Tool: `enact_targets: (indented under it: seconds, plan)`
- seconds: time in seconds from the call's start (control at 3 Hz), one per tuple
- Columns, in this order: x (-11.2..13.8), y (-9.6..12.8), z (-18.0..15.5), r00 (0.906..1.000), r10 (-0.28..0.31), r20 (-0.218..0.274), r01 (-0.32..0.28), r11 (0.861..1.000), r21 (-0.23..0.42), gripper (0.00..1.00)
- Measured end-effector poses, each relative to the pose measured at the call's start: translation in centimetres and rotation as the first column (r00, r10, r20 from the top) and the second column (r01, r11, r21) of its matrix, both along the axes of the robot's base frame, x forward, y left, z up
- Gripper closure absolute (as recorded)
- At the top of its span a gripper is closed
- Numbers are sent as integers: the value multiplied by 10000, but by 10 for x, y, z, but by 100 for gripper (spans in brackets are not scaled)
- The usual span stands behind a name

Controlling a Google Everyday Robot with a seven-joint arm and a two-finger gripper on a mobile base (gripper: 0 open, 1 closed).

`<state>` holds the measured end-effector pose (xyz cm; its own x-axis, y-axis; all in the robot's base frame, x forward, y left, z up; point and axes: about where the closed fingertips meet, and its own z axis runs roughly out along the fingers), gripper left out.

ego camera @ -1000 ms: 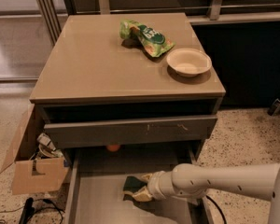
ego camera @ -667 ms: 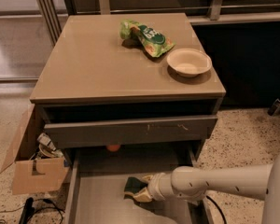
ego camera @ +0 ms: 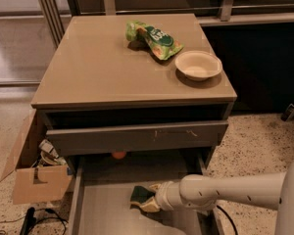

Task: Place sponge into middle drawer

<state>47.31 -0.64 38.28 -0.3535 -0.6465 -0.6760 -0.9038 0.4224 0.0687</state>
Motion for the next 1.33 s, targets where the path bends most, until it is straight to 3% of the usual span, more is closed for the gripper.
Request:
enact_targets:
  seconds: [0.67, 1.0, 1.33]
  plan:
    - [0, 0, 0, 10000, 0, 0, 0, 10000, 0, 13]
    - [0, 0, 0, 10000, 1, -1, -1, 10000, 1, 0]
    - [0, 0, 0, 10000, 2, -1, -2, 10000, 1, 0]
